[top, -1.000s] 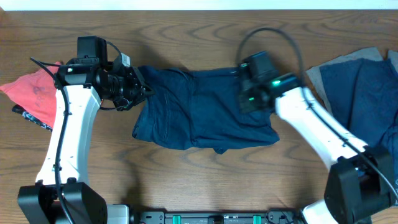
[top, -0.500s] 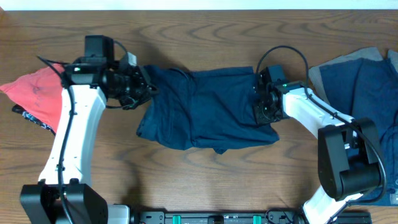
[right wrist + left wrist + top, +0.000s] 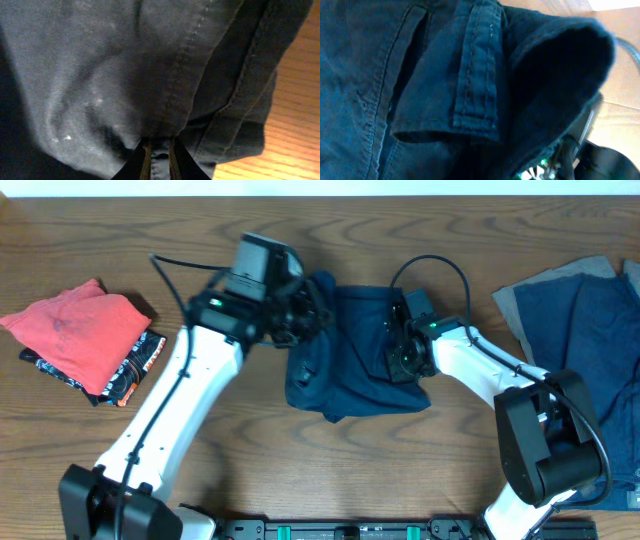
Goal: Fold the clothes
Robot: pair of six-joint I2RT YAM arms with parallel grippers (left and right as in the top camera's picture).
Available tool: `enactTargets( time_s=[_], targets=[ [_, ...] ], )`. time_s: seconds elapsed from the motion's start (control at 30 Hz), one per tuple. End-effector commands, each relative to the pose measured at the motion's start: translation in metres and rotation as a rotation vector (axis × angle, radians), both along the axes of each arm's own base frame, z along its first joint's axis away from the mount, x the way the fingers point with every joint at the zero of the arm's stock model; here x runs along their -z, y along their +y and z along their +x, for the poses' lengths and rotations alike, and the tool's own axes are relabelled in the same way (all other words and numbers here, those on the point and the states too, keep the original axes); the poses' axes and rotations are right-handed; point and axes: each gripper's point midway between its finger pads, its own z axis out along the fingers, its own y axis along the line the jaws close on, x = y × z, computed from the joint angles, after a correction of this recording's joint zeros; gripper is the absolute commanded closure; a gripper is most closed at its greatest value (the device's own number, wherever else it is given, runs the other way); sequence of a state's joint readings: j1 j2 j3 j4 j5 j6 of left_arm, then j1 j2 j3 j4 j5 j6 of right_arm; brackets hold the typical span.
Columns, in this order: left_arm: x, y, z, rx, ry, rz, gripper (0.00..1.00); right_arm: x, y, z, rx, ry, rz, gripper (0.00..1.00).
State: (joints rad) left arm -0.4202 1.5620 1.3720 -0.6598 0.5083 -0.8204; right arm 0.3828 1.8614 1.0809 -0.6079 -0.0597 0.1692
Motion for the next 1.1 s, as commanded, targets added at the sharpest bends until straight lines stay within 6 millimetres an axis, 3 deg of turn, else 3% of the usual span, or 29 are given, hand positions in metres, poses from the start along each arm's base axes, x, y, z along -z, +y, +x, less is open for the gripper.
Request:
enactTargets(
  time_s=[0.0, 0.27, 0.53, 0.63, 0.67, 0.73, 0.83, 0.93, 1.07],
  targets=[
    [0.0, -0.013, 0.009, -0.072, -0.053, 0.07, 0.94, 0.028, 0.01, -0.032, 0.012, 0.133, 0.02, 0.88],
    [0.011, -0.052, 0.015, -0.029, -0.13, 0.086, 0.95, 0.029, 0.011, -0.033, 0.018, 0.138, 0.02, 0.87],
    [0.039, -0.068, 0.023, -0.012, -0.103, 0.092, 0.94, 0.02, 0.0, -0.022, 0.067, 0.121, 0.0, 0.87],
    [0.038, -0.071, 0.027, -0.011, -0.119, 0.079, 0.92, -0.009, -0.03, 0.005, 0.171, 0.058, -0.047, 0.85],
    [0.036, -0.072, 0.029, -0.011, -0.129, 0.073, 0.87, -0.021, -0.041, 0.015, 0.202, 0.03, -0.061, 0.84],
    [0.03, -0.074, 0.035, 0.014, -0.182, 0.065, 0.64, -0.054, -0.067, 0.036, 0.271, -0.034, -0.083, 0.83],
    [0.016, -0.073, 0.049, 0.08, -0.286, 0.043, 0.55, -0.105, -0.09, 0.057, 0.321, -0.116, -0.048, 0.83],
    [0.01, -0.053, 0.07, 0.052, -0.338, 0.056, 0.53, -0.143, -0.083, 0.061, 0.269, -0.157, 0.066, 0.82],
    [0.006, -0.011, 0.103, -0.04, -0.392, 0.097, 0.53, -0.161, -0.046, 0.046, 0.126, -0.138, 0.221, 0.81]
  ],
)
